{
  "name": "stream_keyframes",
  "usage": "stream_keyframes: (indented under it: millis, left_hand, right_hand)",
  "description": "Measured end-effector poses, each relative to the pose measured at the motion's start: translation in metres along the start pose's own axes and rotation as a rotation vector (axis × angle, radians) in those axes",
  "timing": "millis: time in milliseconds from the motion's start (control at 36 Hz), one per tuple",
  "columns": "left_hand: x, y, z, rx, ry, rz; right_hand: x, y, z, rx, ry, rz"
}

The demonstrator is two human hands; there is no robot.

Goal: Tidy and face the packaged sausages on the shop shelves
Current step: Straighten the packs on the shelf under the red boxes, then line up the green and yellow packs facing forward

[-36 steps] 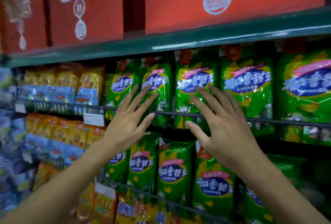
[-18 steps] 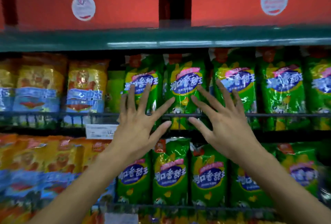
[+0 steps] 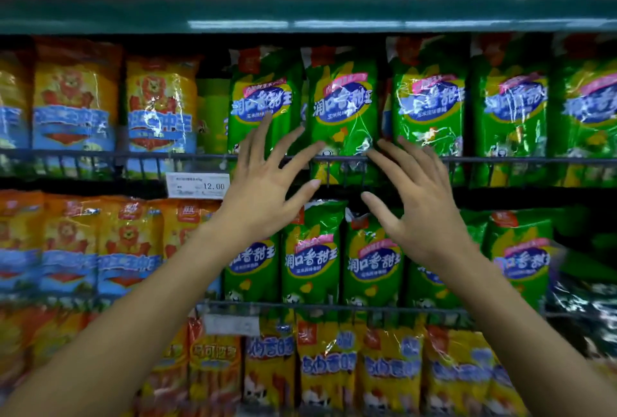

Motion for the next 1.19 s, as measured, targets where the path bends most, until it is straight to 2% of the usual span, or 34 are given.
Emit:
stream_keyframes:
  millis: [250, 361, 472, 556, 750, 889, 1056, 1194]
  left_hand:
    - [-0.083, -0.001, -0.020, -0.242, -0.060, -0.122]
    - [-0.131, 0.024, -0.022, -0.329, -0.178, -0.058]
    - [-0.162, 0.056, -0.031, -0.414, -0.265, 0.019]
    - [-0.169, 0.077, -0.048, -0.438, -0.240, 0.072]
    - [-0.169, 0.121, -0.066, -0.366, -0.262, 0.156]
    - [-0.167, 0.134, -0.069, -0.350, -0.229, 0.120]
    - [-0.161, 0.145, -0.069, -0.312, -0.251, 0.112]
    - [-0.158, 0.139, -0.061, -0.439, -0.281, 0.040]
  right_hand:
    - [-0.063, 0.007, 0.005, 0.332, 0.068, -0.044]
    - [-0.106, 0.033, 0.005, 0.477, 0.199, -0.002]
    - [-0.157, 0.065, -0.003, 0.542, 0.414, 0.051]
    - [-0.184, 0.083, -0.009, 0.529, 0.528, 0.110]
    - [-0.195, 0.099, 0.001, 0.399, 0.536, 0.208]
    - [-0.185, 0.105, 0.017, 0.327, 0.459, 0.189]
    - [-0.175, 0.116, 0.018, 0.213, 0.473, 0.175]
    - [-0.171, 0.117, 0.020, 0.196, 0.505, 0.109]
Point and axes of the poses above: each hand's wrist, its own x-axis towards the middle knuckle, its own y-axis out of the palm, z = x × y, the point moved 10 cm from there along x, towards the middle knuckle
